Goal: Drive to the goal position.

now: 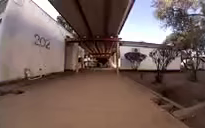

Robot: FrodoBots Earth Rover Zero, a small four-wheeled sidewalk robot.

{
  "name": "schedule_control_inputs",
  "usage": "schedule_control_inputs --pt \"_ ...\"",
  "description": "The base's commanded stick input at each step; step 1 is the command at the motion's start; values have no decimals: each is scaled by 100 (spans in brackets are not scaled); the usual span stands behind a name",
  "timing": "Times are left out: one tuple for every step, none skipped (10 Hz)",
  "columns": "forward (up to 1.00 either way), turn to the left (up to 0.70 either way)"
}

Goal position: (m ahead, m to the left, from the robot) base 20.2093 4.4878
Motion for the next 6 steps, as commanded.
schedule_control_inputs --pt "70 0" --pt "70 0" --pt "70 0" --pt "70 0" --pt "70 0" --pt "70 0"
